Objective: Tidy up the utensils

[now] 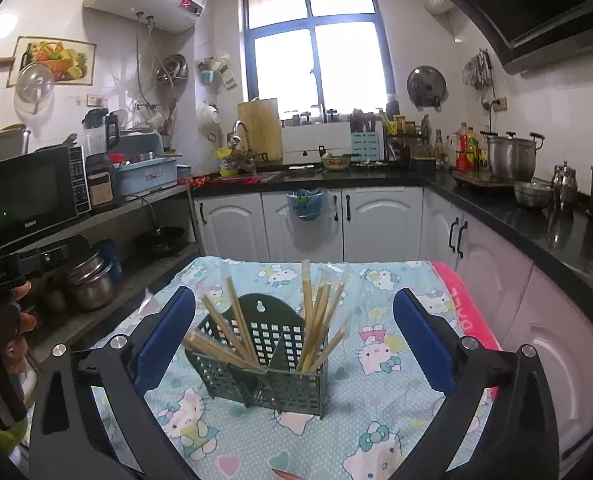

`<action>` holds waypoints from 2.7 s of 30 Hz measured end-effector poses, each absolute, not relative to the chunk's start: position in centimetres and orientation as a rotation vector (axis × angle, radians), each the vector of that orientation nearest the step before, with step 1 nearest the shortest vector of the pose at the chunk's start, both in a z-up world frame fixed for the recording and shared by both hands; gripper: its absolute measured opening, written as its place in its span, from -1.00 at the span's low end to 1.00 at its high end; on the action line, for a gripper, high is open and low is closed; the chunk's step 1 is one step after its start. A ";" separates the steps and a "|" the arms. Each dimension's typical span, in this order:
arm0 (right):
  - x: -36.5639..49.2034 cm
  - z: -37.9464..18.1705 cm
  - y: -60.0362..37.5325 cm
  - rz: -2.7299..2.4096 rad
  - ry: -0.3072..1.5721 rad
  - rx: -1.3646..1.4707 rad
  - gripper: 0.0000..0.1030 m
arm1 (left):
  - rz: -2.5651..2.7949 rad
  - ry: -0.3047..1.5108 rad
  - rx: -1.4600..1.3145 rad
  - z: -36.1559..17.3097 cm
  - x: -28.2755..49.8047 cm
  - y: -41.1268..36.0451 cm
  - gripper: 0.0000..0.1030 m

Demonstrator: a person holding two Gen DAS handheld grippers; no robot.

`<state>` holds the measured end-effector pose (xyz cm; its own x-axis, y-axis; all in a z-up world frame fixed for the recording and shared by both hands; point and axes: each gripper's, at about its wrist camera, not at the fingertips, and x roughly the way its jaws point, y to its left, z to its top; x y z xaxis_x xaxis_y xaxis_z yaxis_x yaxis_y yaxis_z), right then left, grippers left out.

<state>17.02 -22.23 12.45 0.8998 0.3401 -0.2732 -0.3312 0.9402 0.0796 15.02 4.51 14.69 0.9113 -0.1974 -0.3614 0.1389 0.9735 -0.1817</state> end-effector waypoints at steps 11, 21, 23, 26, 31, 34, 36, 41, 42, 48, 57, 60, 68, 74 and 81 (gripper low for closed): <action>12.1 6.7 -21.9 0.317 0.346 -0.033 0.88 | -0.095 0.428 -0.091 10.2 11.3 3.4 0.80; 9.8 0.8 -21.6 0.256 0.316 -0.030 0.88 | -0.064 0.496 -0.060 4.1 10.0 2.7 0.80; 9.5 0.2 -21.6 0.250 0.293 -0.039 0.88 | -0.057 0.482 -0.054 3.0 9.6 2.6 0.80; 9.1 -0.3 -21.5 0.249 0.265 -0.041 0.88 | -0.049 0.454 -0.070 1.8 9.2 2.6 0.80; 8.6 -0.5 -21.8 0.239 0.214 -0.021 0.88 | -0.037 0.412 -0.097 0.6 8.6 2.2 0.80; 8.4 -0.5 -22.0 0.239 0.193 -0.012 0.88 | -0.023 0.393 -0.096 0.4 8.4 2.2 0.80; 8.4 -0.8 -22.1 0.243 0.201 0.004 0.88 | -0.017 0.368 -0.092 0.2 8.0 2.1 0.80; 8.6 -1.6 -21.6 0.250 0.237 0.001 0.88 | -0.030 0.350 -0.095 0.2 7.8 2.0 0.80; 8.6 -1.6 -21.5 0.253 0.240 0.000 0.88 | -0.031 0.349 -0.096 0.2 7.8 2.1 0.80; 8.2 -1.6 -21.0 0.255 0.221 -0.013 0.88 | -0.029 0.347 -0.101 0.2 7.7 2.0 0.80; 8.2 -1.5 -21.1 0.253 0.222 -0.010 0.88 | -0.028 0.342 -0.109 0.3 7.5 2.0 0.80; 8.2 -1.5 -21.1 0.252 0.223 -0.009 0.88 | -0.029 0.336 -0.106 0.4 7.4 2.0 0.80; 8.2 -1.5 -21.0 0.253 0.224 -0.009 0.88 | -0.030 0.337 -0.112 0.5 7.4 2.0 0.80; 8.1 -1.6 -21.0 0.251 0.225 -0.008 0.88 | -0.031 0.336 -0.109 0.5 7.4 2.0 0.80; 8.0 -1.6 -21.0 0.249 0.228 -0.008 0.88 | -0.027 0.335 -0.110 0.5 7.4 2.0 0.80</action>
